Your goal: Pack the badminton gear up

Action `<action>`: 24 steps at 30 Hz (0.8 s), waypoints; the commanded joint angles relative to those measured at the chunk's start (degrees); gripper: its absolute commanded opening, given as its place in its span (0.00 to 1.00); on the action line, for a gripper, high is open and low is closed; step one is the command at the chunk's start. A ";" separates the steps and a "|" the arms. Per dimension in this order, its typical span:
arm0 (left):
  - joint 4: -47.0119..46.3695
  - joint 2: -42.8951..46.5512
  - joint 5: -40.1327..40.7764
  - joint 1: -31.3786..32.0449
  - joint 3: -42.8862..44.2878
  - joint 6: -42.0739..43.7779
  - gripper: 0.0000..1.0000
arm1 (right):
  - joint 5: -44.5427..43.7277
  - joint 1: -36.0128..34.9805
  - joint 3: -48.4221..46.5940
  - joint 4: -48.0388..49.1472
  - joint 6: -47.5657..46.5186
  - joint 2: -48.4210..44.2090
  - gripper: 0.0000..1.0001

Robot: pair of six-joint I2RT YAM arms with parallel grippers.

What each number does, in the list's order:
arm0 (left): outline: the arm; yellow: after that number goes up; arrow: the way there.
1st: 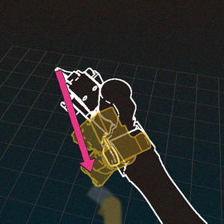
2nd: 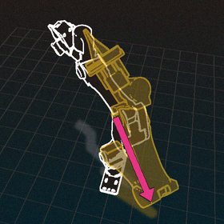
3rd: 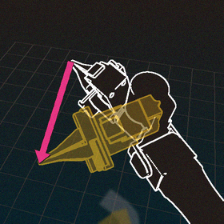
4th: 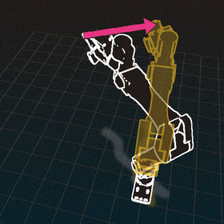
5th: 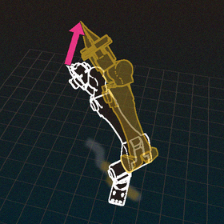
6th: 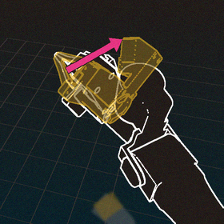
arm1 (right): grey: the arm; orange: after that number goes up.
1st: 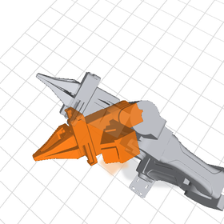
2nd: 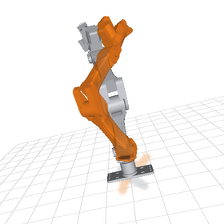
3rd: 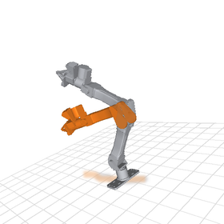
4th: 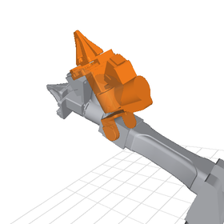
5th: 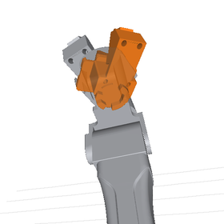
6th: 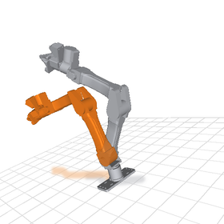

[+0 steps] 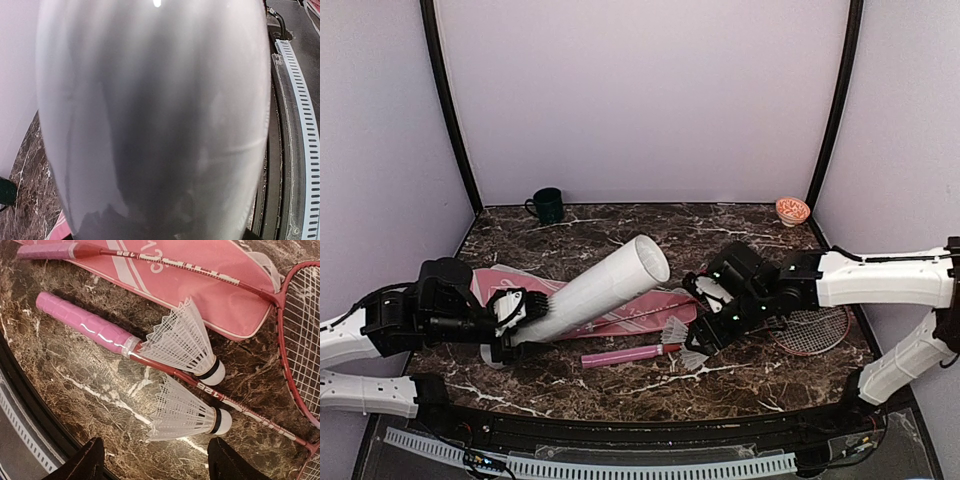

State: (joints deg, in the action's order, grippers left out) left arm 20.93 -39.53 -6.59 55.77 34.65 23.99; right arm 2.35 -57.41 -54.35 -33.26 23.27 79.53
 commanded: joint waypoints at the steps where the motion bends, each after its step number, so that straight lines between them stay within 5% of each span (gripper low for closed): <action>1: -3.79 -0.11 -0.68 0.03 -0.25 -0.73 0.33 | -7.35 -3.92 -4.73 -0.99 3.20 5.01 0.71; 9: -4.25 -0.61 -1.01 -0.04 -0.03 -0.52 0.33 | -20.46 -10.07 -13.08 -9.22 2.66 16.64 0.69; 18: -4.14 -0.29 -0.88 0.04 -0.33 -0.59 0.33 | -27.60 -11.10 -14.33 -13.61 3.68 20.18 0.55; 24: -4.10 -0.47 -0.77 0.04 -0.53 -0.25 0.33 | -28.28 -11.14 -13.13 -14.40 4.15 18.14 0.26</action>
State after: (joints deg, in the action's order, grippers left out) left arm 19.79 -40.49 -6.66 55.77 34.65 23.77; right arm -23.49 -68.01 -67.48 -46.11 26.98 99.53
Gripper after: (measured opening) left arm 0.650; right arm 0.333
